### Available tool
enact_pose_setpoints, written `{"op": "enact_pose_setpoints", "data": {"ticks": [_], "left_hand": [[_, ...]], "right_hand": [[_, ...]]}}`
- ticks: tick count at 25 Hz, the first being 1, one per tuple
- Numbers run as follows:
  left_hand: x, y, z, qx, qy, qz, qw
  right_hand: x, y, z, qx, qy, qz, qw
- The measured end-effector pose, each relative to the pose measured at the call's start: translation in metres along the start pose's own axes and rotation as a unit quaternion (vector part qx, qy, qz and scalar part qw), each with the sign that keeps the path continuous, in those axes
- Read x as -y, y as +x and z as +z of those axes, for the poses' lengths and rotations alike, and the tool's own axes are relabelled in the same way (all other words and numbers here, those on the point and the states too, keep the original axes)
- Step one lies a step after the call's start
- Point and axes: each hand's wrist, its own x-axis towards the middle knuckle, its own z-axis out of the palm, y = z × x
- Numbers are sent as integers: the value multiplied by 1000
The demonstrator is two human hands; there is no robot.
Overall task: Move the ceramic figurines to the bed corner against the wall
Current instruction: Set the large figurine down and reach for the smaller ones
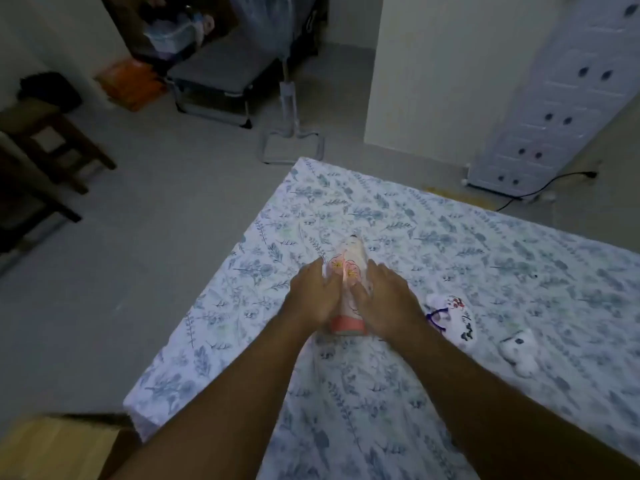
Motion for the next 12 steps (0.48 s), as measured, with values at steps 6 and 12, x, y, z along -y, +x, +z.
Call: {"op": "enact_pose_setpoints", "data": {"ticks": [6, 12], "left_hand": [[23, 37, 5, 153, -197, -133, 959], [33, 21, -28, 121, -271, 23, 955]], "right_hand": [[2, 24, 28, 24, 246, 121, 961], [-3, 11, 13, 56, 354, 58, 932]]}}
